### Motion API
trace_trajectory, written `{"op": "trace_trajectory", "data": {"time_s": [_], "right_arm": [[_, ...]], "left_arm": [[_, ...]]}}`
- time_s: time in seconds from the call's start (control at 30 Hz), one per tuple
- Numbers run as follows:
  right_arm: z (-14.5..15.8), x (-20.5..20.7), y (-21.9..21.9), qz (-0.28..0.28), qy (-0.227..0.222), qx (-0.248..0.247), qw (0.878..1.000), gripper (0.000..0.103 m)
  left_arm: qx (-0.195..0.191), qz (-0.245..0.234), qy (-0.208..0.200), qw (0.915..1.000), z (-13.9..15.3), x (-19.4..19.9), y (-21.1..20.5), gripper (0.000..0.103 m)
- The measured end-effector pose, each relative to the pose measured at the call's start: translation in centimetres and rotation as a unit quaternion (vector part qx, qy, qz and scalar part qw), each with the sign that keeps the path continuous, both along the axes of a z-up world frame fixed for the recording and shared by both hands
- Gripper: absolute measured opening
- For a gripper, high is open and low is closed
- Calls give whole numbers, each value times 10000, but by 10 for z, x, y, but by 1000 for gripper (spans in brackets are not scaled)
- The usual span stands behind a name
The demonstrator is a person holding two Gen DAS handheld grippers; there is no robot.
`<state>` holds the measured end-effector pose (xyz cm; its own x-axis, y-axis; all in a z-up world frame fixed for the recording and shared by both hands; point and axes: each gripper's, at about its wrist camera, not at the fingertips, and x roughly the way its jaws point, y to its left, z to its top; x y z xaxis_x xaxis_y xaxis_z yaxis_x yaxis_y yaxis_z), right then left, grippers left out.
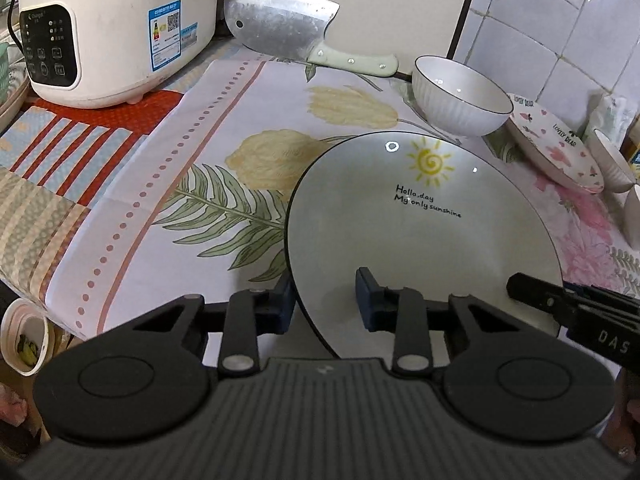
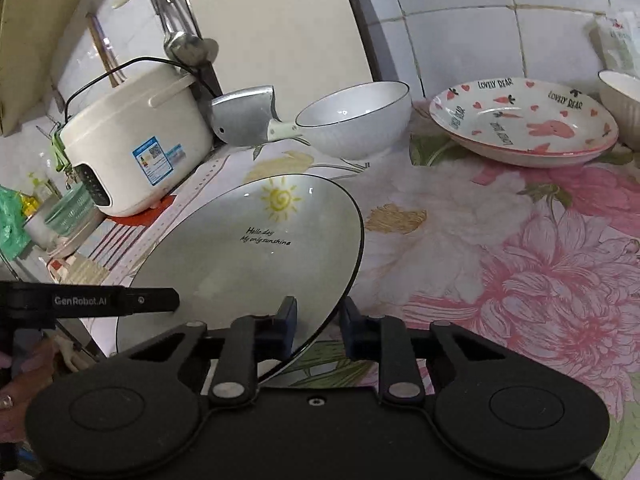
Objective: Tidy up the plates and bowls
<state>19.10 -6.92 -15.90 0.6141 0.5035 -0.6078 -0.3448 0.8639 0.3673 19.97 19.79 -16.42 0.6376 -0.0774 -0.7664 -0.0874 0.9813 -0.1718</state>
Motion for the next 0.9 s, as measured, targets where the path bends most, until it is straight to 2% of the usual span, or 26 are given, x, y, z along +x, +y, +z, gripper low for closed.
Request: {"op": "trace_trajectory", "data": {"time_s": [0.23, 0.33, 0.43, 0.5, 0.6, 0.9], "right_arm": [[-2, 7, 3, -215, 78, 55, 9997, 28], [4, 14, 4, -31, 225, -121, 9997, 28], [6, 18, 0, 92, 359, -67, 9993, 24], [10, 15, -5, 165, 299, -41, 9994, 24], [17, 8, -8, 256, 121, -257, 9993, 24], [40, -14, -48, -40, -14, -197, 9998, 24]], "left_arm": [[-141, 164, -12, 9998, -2, -1, 1, 31], [-122, 161, 0, 9998, -2, -1, 0, 31], [-123, 54, 23, 9999, -1, -1, 1, 31], [-226, 34, 68, 9997, 0, -1, 1, 32], [-243, -52, 84, 9997, 2, -4, -6, 31], [-270, -491, -40, 9984, 25, -19, -42, 31]]}}
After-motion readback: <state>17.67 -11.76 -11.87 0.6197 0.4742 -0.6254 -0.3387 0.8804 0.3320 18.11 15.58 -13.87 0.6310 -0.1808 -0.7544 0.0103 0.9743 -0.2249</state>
